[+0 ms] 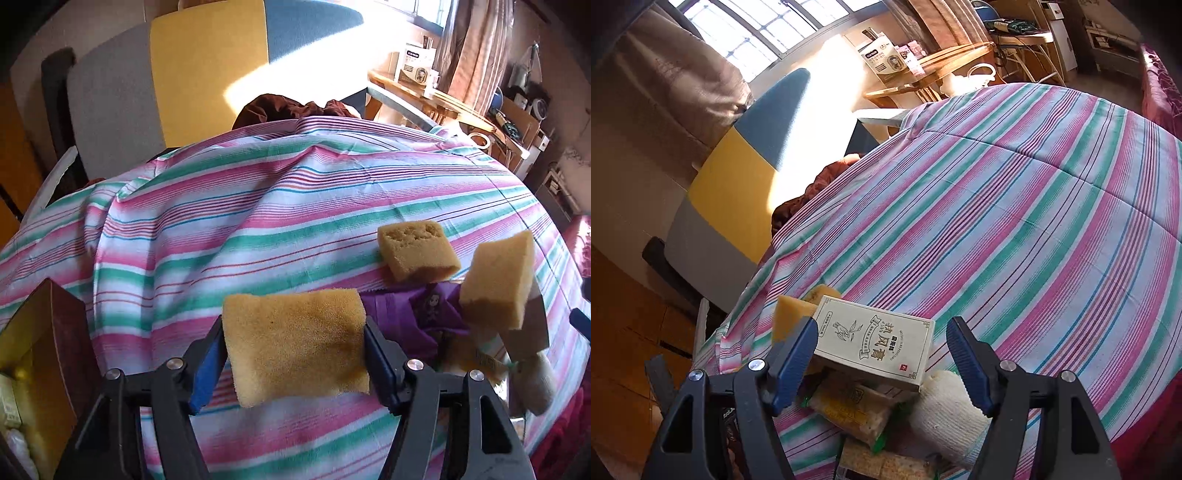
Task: Organize objects
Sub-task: 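Grasp a yellow sponge with the left tool while right tool reaches the items, then place the yellow sponge in the tray with left tool while right tool grasps a cracker packet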
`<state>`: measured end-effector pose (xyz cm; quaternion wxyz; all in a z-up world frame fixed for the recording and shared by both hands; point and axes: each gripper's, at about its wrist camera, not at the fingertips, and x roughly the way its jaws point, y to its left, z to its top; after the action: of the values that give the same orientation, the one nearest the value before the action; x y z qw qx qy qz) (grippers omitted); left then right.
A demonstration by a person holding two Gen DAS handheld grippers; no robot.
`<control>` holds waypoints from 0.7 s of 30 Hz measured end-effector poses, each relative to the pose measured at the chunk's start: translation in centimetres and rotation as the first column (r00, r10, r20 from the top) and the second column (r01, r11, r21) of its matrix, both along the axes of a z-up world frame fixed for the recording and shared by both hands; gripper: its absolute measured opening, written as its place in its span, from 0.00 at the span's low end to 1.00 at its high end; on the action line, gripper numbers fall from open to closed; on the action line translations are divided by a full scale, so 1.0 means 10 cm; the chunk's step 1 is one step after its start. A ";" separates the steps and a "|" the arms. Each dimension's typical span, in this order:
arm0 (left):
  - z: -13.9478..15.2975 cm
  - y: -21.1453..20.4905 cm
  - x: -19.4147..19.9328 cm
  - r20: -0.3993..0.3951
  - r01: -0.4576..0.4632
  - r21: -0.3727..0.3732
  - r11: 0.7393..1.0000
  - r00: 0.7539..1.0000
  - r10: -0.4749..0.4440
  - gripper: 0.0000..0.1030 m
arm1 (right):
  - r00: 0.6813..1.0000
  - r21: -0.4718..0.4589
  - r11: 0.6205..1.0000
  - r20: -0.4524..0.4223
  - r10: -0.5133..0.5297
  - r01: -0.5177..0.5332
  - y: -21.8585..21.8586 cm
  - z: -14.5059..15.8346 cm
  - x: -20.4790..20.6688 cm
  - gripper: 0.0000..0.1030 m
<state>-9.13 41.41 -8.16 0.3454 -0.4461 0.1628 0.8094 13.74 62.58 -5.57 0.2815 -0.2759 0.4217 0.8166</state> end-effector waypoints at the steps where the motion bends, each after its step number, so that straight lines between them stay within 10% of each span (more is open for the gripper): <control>1: 0.03 -0.09 0.06 0.002 0.000 0.005 1.000 1.000 0.000 0.67 | 1.000 0.004 1.000 0.010 0.007 -0.007 -0.01 -0.01 -0.01 0.71; 14: 0.25 -1.04 0.71 -0.014 0.059 0.043 0.997 0.998 -0.059 0.68 | 0.954 0.040 0.957 0.104 0.281 -0.287 -0.44 0.07 -0.32 0.71; 21: 0.39 -1.49 0.79 -0.007 0.049 0.098 0.994 0.999 -0.049 0.68 | 0.644 -0.035 0.708 0.385 0.661 -0.706 -1.09 -0.16 -0.62 0.72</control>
<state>-1.20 26.49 -4.26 0.3863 -0.4227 0.1345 0.8087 7.58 51.73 -7.21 0.0420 -0.5459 0.1759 0.8181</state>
